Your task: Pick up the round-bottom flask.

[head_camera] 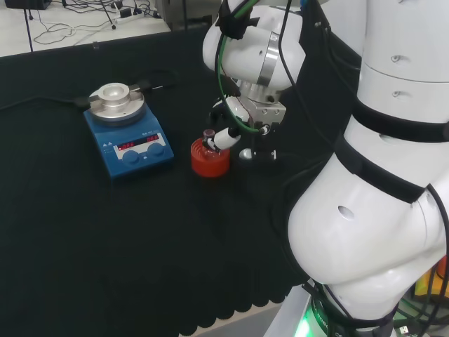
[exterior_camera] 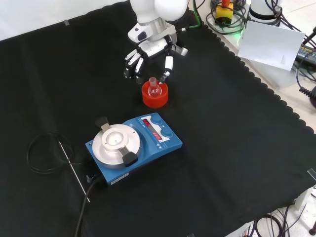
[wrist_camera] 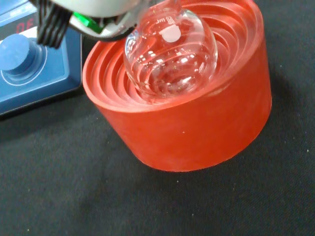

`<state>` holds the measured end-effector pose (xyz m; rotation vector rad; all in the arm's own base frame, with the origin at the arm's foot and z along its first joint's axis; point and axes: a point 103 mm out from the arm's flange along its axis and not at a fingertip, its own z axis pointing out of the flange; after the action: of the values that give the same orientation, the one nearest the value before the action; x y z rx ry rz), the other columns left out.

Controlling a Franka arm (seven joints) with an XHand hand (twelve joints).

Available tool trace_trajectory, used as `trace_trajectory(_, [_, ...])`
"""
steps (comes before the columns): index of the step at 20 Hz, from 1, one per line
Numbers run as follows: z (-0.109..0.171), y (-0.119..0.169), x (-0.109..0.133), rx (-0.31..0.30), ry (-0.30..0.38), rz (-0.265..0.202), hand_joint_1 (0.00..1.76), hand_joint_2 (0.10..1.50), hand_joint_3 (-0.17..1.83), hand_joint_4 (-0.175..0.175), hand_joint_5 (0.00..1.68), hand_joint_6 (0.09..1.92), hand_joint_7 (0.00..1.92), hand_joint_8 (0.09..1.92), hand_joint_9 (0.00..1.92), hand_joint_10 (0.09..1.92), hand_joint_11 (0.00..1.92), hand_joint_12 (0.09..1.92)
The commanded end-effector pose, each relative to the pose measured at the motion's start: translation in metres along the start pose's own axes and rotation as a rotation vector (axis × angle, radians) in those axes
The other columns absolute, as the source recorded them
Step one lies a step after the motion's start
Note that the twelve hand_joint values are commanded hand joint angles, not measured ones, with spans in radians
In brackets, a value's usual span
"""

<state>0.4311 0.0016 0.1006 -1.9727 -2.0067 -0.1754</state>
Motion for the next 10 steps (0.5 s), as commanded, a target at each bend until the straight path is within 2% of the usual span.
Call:
trace_trajectory(1, [0.0011, 0.0016, 0.0015, 0.014, -0.001, -0.005, 0.93, 0.62, 0.61, -0.011, 0.76, 0.64, 0.21, 0.59, 0.45, 0.63, 0.15, 1.38])
trace_trajectory(10, [0.0003, 0.0056, 0.0008, 0.009, -0.017, -0.005, 0.93, 0.62, 0.62, -0.018, 0.81, 0.68, 0.22, 0.60, 0.47, 0.63, 0.17, 1.37])
